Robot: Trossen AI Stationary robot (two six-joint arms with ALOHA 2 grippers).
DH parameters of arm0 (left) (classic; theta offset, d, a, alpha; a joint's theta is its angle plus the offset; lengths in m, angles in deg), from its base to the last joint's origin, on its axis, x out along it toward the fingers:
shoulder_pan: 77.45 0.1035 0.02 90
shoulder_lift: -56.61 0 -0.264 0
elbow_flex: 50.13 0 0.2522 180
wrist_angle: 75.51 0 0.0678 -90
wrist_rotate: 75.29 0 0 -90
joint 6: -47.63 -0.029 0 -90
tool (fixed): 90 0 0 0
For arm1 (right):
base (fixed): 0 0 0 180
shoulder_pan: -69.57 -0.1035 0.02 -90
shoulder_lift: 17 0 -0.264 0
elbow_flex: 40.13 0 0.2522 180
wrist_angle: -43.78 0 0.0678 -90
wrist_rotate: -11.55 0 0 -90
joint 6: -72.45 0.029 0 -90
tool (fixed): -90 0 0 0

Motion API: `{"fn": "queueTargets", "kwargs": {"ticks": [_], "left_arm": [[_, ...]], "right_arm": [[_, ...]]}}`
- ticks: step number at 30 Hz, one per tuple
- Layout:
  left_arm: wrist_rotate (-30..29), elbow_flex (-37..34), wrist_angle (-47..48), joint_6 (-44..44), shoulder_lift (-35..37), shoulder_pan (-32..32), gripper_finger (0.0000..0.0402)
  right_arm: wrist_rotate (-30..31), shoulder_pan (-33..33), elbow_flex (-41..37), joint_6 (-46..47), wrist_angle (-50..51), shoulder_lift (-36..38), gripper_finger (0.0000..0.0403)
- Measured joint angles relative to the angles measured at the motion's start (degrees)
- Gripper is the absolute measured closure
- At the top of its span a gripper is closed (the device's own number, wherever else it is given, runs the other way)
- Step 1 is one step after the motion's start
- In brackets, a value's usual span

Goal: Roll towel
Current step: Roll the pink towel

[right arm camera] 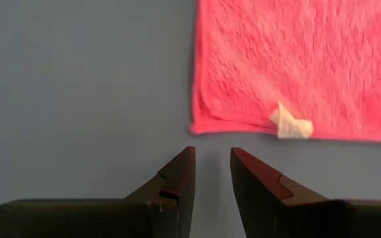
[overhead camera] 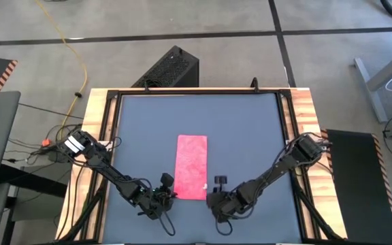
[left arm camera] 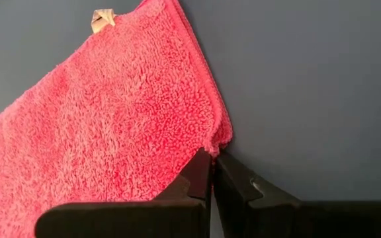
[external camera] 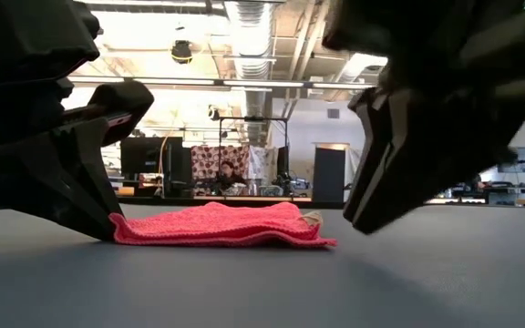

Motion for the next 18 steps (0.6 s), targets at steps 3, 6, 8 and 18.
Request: {"fn": "queueTargets", "kwargs": {"ticks": [3,6,8,18], "left_arm": [[0.05,0.0,-0.1,1.53,0.0,0.0,0.0401],[0.07,0.0,-0.26,2.28,0.0,0.0,0.0401],[0.04,0.0,-0.32,2.62,0.0,0.0,0.0401],[0.11,0.0,-0.42,3.88,0.02,-0.01,0.0401]], "right_arm": [[0.78,-0.42,0.88,-0.49,-0.95,0.13,0.0279],[0.85,-0.47,0.81,-0.51,-1.04,0.11,0.0279],[0.9,-0.45,0.81,-0.68,-1.28,0.11,0.0279],[0.74,-0.19,0.78,-1.89,-6.73,-2.25,0.0279]]}}
